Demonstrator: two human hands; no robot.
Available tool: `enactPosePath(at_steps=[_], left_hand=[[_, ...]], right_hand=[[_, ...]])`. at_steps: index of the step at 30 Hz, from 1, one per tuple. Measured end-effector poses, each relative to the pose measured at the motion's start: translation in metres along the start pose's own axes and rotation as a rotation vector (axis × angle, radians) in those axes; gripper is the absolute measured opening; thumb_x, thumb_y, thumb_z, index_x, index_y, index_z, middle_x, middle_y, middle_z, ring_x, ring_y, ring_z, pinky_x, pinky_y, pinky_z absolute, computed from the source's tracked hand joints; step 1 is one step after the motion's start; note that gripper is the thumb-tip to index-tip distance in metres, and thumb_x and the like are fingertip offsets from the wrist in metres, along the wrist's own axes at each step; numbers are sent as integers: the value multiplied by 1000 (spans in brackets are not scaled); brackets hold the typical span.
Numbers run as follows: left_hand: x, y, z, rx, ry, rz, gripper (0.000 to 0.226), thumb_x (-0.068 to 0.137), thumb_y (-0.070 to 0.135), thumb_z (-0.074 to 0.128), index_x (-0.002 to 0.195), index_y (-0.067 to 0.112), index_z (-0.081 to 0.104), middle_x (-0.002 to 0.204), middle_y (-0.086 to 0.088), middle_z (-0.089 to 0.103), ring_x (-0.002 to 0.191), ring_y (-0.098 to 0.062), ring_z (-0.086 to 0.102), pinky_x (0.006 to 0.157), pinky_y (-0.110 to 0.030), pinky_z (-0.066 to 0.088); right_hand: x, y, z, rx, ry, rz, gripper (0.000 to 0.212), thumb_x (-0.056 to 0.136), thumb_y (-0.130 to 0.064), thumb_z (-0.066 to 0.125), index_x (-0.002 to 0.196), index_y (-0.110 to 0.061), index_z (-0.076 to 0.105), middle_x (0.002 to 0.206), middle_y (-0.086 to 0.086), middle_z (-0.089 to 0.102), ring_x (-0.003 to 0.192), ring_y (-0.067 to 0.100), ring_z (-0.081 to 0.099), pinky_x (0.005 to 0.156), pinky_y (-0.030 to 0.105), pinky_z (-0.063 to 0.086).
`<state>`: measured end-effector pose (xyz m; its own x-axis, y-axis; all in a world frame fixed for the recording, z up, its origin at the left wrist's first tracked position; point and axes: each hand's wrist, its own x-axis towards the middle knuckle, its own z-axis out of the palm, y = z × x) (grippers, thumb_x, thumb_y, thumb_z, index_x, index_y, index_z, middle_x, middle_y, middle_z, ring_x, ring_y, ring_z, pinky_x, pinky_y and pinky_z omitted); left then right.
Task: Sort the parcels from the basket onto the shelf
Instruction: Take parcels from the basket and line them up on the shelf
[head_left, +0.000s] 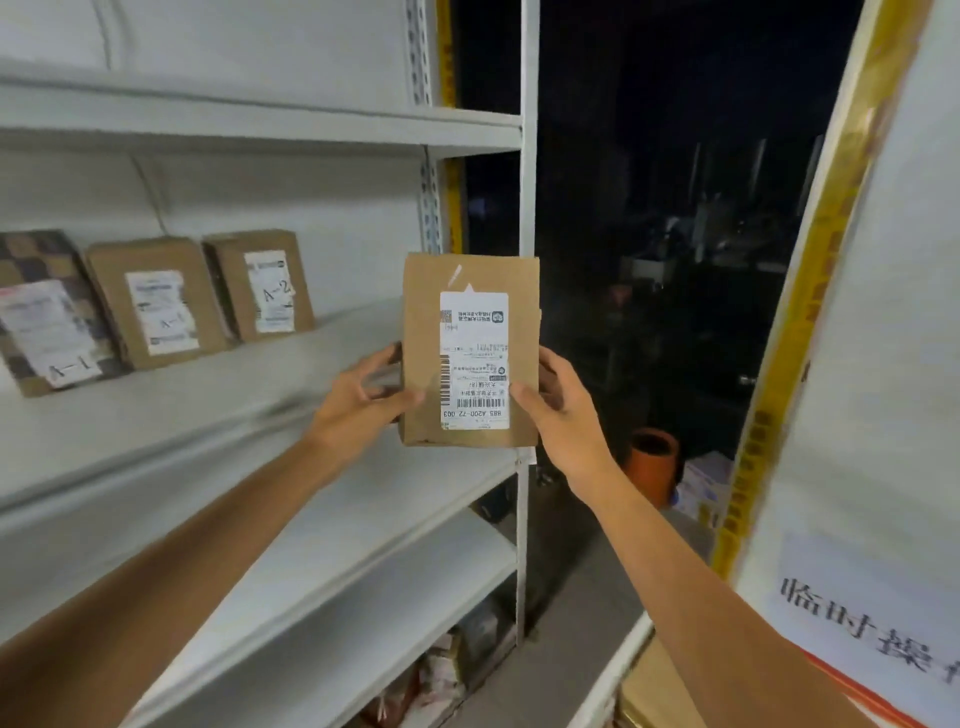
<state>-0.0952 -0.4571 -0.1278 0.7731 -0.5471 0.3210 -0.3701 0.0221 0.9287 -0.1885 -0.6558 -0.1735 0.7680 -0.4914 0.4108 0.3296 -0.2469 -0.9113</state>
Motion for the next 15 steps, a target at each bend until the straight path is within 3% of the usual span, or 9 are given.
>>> enactPosePath(at_steps=[4,8,11,15], left_hand=[[27,-5,-51,10,47,22,53,85,-1,65,126,29,50,96,-5,72,81,-6,70,68,-15,53],[60,-18,-94,38,71,48,51,85,1,66,104,45,50,88,13,73,82,-3,70,64,-12,52],[82,-28,-111,66,83,66,55,84,4,68,116,44,48,105,23,64,91,-7,69,74,-21,55],[114,-42,-122,83,96,72,65,84,2,68,141,19,42,128,13,54,102,-13,64,81,-24,55]], right_hand=[[43,1,52,14,-53,-1,61,95,-29,59,148,-30,28,129,-26,52,98,-20,53,75,7,43],[78,7,102,-26,-89,-31,56,91,-25,65,139,-33,37,106,-39,57,94,-27,51,65,2,45],[99,15,129,-40,-94,-36,69,86,-19,71,141,-32,32,95,-48,57,95,-25,53,69,4,47],[125,26,148,-49,-68,-22,76,85,-15,72,146,-27,29,104,-35,58,95,-22,55,75,10,49]])
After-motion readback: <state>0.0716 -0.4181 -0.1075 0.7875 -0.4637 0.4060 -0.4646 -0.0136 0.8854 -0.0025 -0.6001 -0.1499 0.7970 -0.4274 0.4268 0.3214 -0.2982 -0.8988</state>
